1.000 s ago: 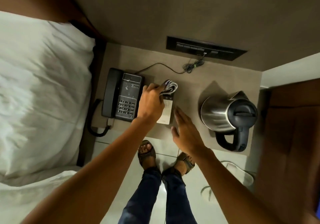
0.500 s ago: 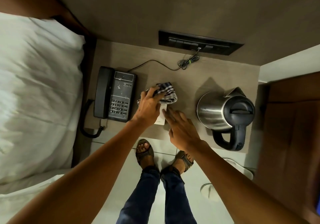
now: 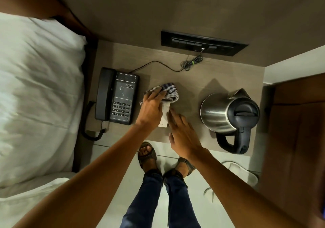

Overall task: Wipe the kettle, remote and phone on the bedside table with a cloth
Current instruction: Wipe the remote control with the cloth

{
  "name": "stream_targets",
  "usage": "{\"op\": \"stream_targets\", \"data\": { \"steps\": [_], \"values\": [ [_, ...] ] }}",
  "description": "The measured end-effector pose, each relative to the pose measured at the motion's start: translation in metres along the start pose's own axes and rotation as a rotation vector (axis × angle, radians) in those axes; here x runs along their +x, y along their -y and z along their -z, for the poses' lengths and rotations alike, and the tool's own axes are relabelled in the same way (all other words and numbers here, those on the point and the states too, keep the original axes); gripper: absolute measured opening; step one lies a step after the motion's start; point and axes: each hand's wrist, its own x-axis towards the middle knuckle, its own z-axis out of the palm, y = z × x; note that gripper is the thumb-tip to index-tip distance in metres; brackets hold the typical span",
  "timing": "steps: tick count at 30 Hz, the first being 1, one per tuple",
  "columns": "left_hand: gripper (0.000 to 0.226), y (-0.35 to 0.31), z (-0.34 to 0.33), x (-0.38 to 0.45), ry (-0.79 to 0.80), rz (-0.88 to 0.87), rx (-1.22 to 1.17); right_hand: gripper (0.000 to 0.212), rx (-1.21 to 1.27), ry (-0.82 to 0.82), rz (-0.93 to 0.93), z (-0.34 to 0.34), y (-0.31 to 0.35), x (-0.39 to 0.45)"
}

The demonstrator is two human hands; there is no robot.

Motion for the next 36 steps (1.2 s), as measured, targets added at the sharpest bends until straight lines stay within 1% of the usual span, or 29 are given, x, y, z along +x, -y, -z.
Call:
{"op": "stream_targets", "data": {
  "steps": [5, 8, 12, 14, 17, 18, 21, 23, 27, 29, 31, 33, 34, 36],
  "values": [
    [0.053, -0.001, 0.007, 0.014, 0.036, -0.044, 0.033, 0.084, -0.034, 0.028, 0.071, -0.006, -0.011, -0.007],
    [0.051, 0.011, 0.009, -0.012, 0.076, -0.091, 0.083, 0.084, -0.057, 0.048, 0.086, -0.002, -0.015, -0.007],
    [0.053, 0.027, 0.002, -0.059, 0.114, -0.067, 0.100, 0.072, -0.067, 0.058, 0.085, 0.005, -0.016, -0.008],
    [0.053, 0.024, 0.002, -0.065, 0.079, -0.041, 0.086, 0.072, -0.084, 0.060, 0.089, 0.006, -0.017, -0.008],
    [0.049, 0.009, 0.002, -0.043, -0.059, -0.028, 0.102, 0.081, -0.105, 0.067, 0.085, 0.003, -0.016, -0.008],
    [0.050, 0.003, 0.002, -0.033, -0.075, -0.021, 0.117, 0.084, -0.113, 0.069, 0.090, 0.002, -0.015, -0.008],
    [0.060, -0.010, -0.001, -0.013, -0.036, 0.008, 0.158, 0.084, -0.136, 0.085, 0.126, 0.000, -0.014, -0.006],
    [0.061, -0.012, -0.004, -0.016, -0.022, 0.019, 0.143, 0.084, -0.131, 0.093, 0.126, 0.000, -0.012, -0.007],
    [0.057, 0.004, -0.014, -0.051, 0.012, 0.009, 0.016, 0.087, -0.113, 0.074, 0.116, -0.002, -0.005, -0.012],
    [0.054, 0.013, -0.019, -0.071, 0.036, 0.016, -0.058, 0.084, -0.081, 0.068, 0.112, -0.002, -0.006, -0.012],
    [0.049, 0.020, -0.022, -0.087, 0.074, 0.051, -0.111, 0.080, -0.053, 0.085, 0.115, -0.004, -0.008, -0.012],
    [0.039, 0.021, -0.021, -0.092, 0.101, 0.119, -0.144, 0.081, -0.036, 0.114, 0.109, -0.006, -0.008, -0.012],
    [0.033, 0.017, -0.019, -0.090, 0.090, 0.141, -0.150, 0.082, -0.021, 0.121, 0.101, -0.007, -0.009, -0.013],
    [0.027, 0.005, 0.001, -0.078, -0.014, 0.113, -0.157, 0.086, -0.009, 0.090, 0.111, 0.001, -0.003, -0.015]
  ]
}}
